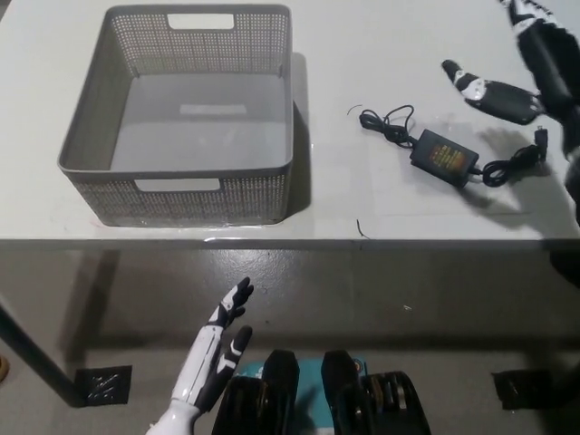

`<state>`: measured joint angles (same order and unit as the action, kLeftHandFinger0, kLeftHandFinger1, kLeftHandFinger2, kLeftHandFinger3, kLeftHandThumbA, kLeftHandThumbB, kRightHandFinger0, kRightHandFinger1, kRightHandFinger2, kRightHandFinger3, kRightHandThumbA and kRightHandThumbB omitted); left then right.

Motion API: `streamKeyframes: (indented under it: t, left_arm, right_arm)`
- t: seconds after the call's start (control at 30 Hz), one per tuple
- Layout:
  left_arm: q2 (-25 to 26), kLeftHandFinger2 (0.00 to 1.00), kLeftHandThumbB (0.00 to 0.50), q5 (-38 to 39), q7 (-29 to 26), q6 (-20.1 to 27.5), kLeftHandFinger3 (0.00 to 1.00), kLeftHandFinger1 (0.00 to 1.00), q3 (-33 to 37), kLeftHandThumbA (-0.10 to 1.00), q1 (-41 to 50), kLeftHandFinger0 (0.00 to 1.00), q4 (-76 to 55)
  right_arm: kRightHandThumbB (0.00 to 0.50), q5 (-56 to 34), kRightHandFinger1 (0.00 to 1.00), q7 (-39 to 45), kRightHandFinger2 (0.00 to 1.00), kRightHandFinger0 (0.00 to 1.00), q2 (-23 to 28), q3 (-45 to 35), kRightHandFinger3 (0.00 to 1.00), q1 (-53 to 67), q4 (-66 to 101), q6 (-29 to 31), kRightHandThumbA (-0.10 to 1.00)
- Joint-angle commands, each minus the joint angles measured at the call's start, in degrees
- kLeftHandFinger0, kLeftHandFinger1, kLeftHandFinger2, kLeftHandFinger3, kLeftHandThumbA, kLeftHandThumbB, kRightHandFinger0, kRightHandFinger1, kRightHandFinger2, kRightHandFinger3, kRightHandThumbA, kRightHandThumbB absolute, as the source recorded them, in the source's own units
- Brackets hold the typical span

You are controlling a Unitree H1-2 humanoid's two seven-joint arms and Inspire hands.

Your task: Use the right hand to pick up a black power cord and place it into a container on the left hand side

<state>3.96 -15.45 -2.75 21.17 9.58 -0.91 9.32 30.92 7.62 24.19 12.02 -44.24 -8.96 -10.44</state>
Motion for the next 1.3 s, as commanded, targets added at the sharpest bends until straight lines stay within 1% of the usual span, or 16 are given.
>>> streamKeyframes:
  t: [0.0,0.07,0.17,0.2,0.33,0.4,0.5,0.53,0.67,0.7,0.77,0.8,0.97,1.13,1.2,1.27]
  left_arm:
    - [-0.11,1.0,0.304,-0.28,0.16,3.1,1.0,1.0,0.66,1.0,0.12,1.0,-1.7]
    - [-0.18,1.0,0.307,-0.79,-0.03,2.76,1.0,1.0,0.65,1.0,0.23,1.0,-2.0]
    - [-0.16,1.0,0.294,-1.04,-0.11,2.95,1.0,1.0,0.67,1.0,0.29,1.0,-1.96]
    - [-0.12,1.0,0.286,-1.18,-0.06,2.82,1.0,1.0,0.69,1.0,0.32,1.0,-2.1]
    - [-0.3,1.0,0.292,-0.66,-0.05,2.94,1.0,1.0,0.58,1.0,0.38,1.0,-1.94]
    - [-0.41,1.0,0.299,-0.53,-0.14,2.94,1.0,1.0,0.47,1.0,0.27,1.0,-1.77]
    - [-0.38,1.0,0.293,-0.11,0.08,3.08,1.0,1.0,0.46,1.0,0.17,1.0,-1.59]
    - [-0.42,1.0,0.306,-0.28,0.03,2.83,1.0,1.0,0.46,1.0,0.24,1.0,-1.69]
    - [-0.19,1.0,0.321,-0.91,0.05,1.72,1.0,1.0,0.27,1.0,-0.55,1.0,-2.06]
    - [-0.2,1.0,0.318,-0.96,0.06,1.65,1.0,1.0,0.28,1.0,-0.51,1.0,-2.1]
    - [-0.24,1.0,0.289,-0.4,0.19,1.97,1.0,1.0,0.27,1.0,-0.49,1.0,-2.01]
    - [-0.29,1.0,0.285,-0.21,0.15,2.27,1.0,1.0,0.24,1.0,-0.51,1.0,-1.9]
    - [-0.43,1.0,0.306,-0.69,-0.42,2.51,1.0,1.0,0.05,1.0,-0.9,1.0,-1.2]
    - [-0.39,1.0,0.316,0.22,0.61,0.42,1.0,1.0,-0.01,1.0,-1.55,1.0,-2.2]
    - [-0.31,1.0,0.308,-0.24,0.32,0.79,1.0,1.0,0.01,1.0,-1.69,1.0,-1.96]
    - [-0.36,1.0,0.282,-0.12,-0.09,2.13,1.0,1.0,-0.06,1.0,-1.87,1.0,-1.09]
  right_arm:
    - [0.5,4.17,1.0,5.35,1.0,1.0,2.12,3.21,1.0,-7.25,-7.69,-4.27,0.67]
    - [0.5,4.54,1.0,6.09,1.0,1.0,2.25,5.05,1.0,-10.01,-12.99,-3.61,0.67]
    - [0.5,4.7,1.0,7.17,1.0,1.0,2.43,6.81,1.0,-12.18,-17.35,-3.11,0.67]
    - [0.5,4.94,1.0,7.82,1.0,1.0,2.44,7.66,1.0,-13.0,-18.76,-3.15,0.69]
    - [0.5,5.89,1.0,10.38,1.0,1.0,1.96,11.21,1.0,-16.53,-26.86,-2.62,0.76]
    - [0.5,5.94,1.0,10.31,1.0,1.0,1.69,12.1,1.0,-17.58,-29.78,-2.25,0.75]
    - [0.5,6.41,1.0,11.25,1.0,1.0,1.67,14.19,1.0,-19.21,-34.68,-1.64,0.75]
    - [0.5,6.1,1.0,11.97,1.0,1.0,1.82,14.44,1.0,-19.36,-35.04,-1.91,0.75]
    - [0.5,4.57,1.0,13.67,1.0,1.0,1.78,14.36,1.0,-20.69,-37.52,-1.96,0.75]
    - [0.5,4.27,1.0,13.94,1.0,1.0,1.77,14.31,1.0,-20.69,-37.83,-1.84,0.75]
    - [0.5,3.91,1.0,14.89,1.0,1.0,1.82,14.35,1.0,-20.6,-38.2,-1.37,0.8]
    - [0.5,3.78,1.0,15.44,1.0,1.0,1.8,14.47,1.0,-20.65,-38.76,-0.92,0.81]
    - [0.5,2.58,1.0,17.75,1.0,1.0,1.14,14.12,1.0,-21.5,-42.12,-0.32,0.82]
    - [0.5,1.65,1.0,18.37,1.0,1.0,0.92,13.9,1.0,-22.65,-44.93,1.64,0.84]
    - [0.5,1.59,1.0,18.65,1.0,1.0,0.78,13.89,1.0,-22.69,-45.1,1.72,0.83]
    - [0.5,1.18,1.0,18.58,1.0,1.0,0.58,13.64,1.0,-22.52,-45.41,2.36,0.83]
